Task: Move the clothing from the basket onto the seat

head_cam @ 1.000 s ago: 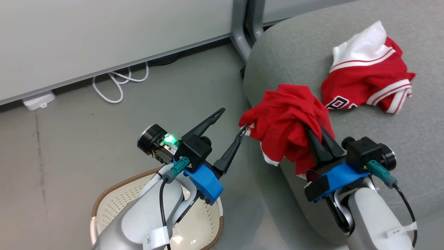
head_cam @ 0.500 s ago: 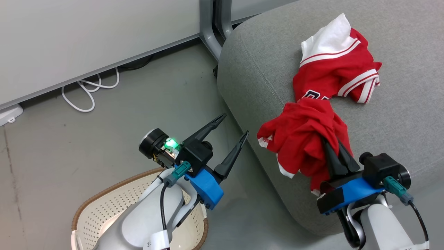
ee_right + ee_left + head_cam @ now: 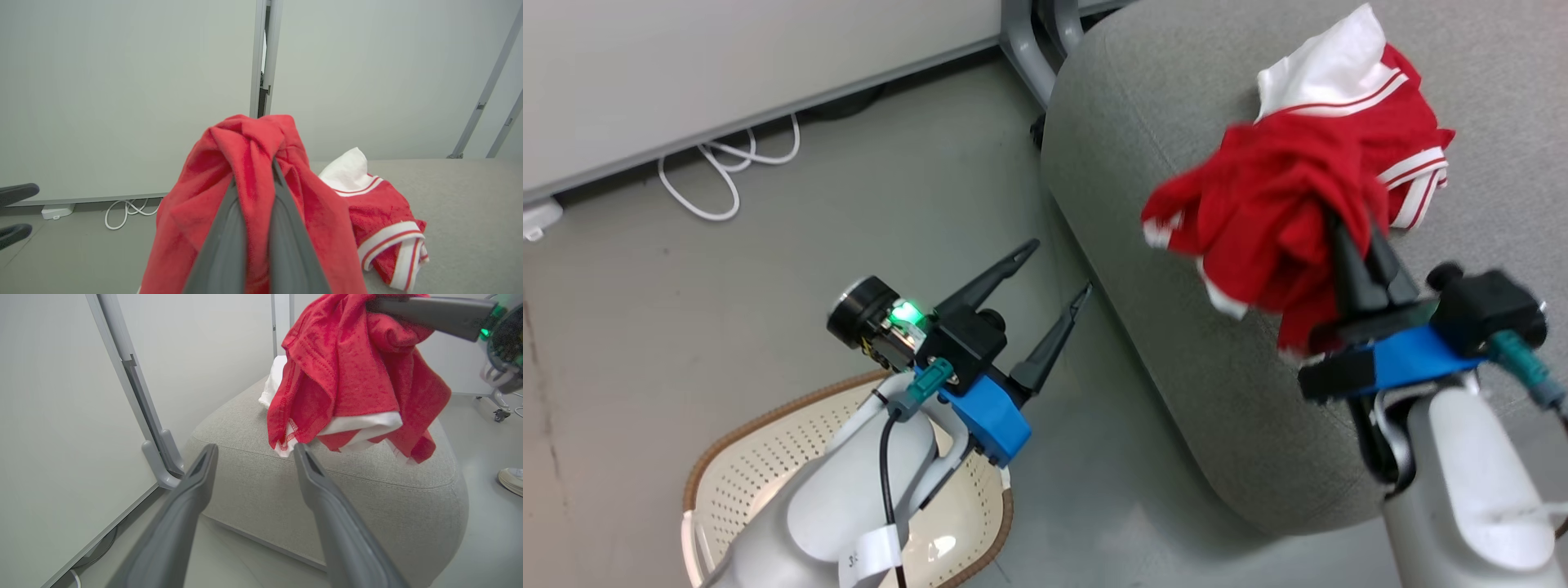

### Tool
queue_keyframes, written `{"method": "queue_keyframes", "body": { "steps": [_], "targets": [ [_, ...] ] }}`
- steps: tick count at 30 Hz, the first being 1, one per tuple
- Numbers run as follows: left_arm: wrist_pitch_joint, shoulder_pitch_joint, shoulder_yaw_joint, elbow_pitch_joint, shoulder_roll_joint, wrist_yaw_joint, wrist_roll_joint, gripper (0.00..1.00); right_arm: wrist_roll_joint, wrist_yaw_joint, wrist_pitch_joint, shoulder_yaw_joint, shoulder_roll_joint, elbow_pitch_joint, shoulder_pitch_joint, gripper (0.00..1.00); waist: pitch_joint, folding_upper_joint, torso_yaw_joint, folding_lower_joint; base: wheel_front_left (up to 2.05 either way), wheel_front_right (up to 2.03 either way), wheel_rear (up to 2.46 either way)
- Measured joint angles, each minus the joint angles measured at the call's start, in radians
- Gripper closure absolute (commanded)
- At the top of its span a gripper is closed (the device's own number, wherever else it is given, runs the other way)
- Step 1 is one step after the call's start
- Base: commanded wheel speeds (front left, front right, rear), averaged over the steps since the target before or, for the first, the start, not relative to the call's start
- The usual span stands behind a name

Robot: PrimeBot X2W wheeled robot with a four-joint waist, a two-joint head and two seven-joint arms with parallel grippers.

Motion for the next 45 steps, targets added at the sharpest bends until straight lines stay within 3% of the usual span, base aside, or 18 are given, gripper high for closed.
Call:
{"method": "queue_keyframes", "body": {
  "steps": [7,12,17,21,24,31,38,39,40,45],
  "targets": [
    [0.001,-0.058,-0.01,-0.005,0.037,0.0,0.019,0.0,-0.006,0.0,0.0,-0.126,-0.002,-0.043,-0.204,1.0,0.1,0.0,0.007,0.0,0.0,0.0,0.0],
    [0.011,-0.102,-0.017,-0.024,0.062,0.0,0.03,0.0,-0.008,0.0,0.0,-0.242,-0.042,-0.063,-0.326,1.0,0.173,0.0,0.014,0.0001,0.0,0.0,0.0],
    [0.03,-0.166,-0.023,-0.068,0.091,0.0,0.044,0.0,-0.014,0.0,0.0,-0.424,-0.13,-0.055,-0.457,1.0,0.289,0.0,0.027,0.0001,0.0,0.0,0.0],
    [0.04,-0.194,-0.024,-0.092,0.104,0.0,0.053,0.0,-0.01,0.0,0.0,-0.498,-0.191,0.023,-0.501,1.0,0.358,0.0,0.038,0.0002,0.0,0.0,0.0],
    [0.042,-0.205,-0.03,-0.107,0.106,0.0,0.06,0.0,-0.014,0.0,0.0,-0.518,-0.221,0.124,-0.504,1.0,0.399,0.0,0.047,0.0002,0.0,0.0,0.0],
    [0.042,-0.21,-0.039,-0.119,0.116,0.0,0.06,0.0,-0.04,0.0,0.0,-0.516,-0.209,0.339,-0.502,1.0,0.447,0.0,0.067,0.0001,0.0,0.0,0.0],
    [0.04,-0.211,-0.04,-0.122,0.121,0.007,0.055,0.0,-0.04,0.0,0.0,-0.529,-0.162,0.394,-0.464,1.0,0.444,0.0,0.074,0.0001,0.0,0.0,0.0],
    [0.039,-0.211,-0.04,-0.121,0.12,0.007,0.052,0.0,-0.039,0.0,0.0,-0.532,-0.156,0.384,-0.451,0.62,0.44,0.0,0.074,0.0001,0.0,0.0,0.0],
    [0.036,-0.211,-0.04,-0.119,0.12,0.01,0.051,0.0,-0.035,0.0,0.0,-0.532,-0.15,0.371,-0.436,0.0,0.434,0.0,0.074,0.0001,0.0,0.0,0.0],
    [0.02,-0.2,-0.035,-0.103,0.107,0.018,0.035,0.0,-0.029,0.0,0.0,-0.511,-0.133,0.293,-0.339,0.0,0.393,0.0,0.074,0.0,0.0,0.0,0.0]
  ]
}}
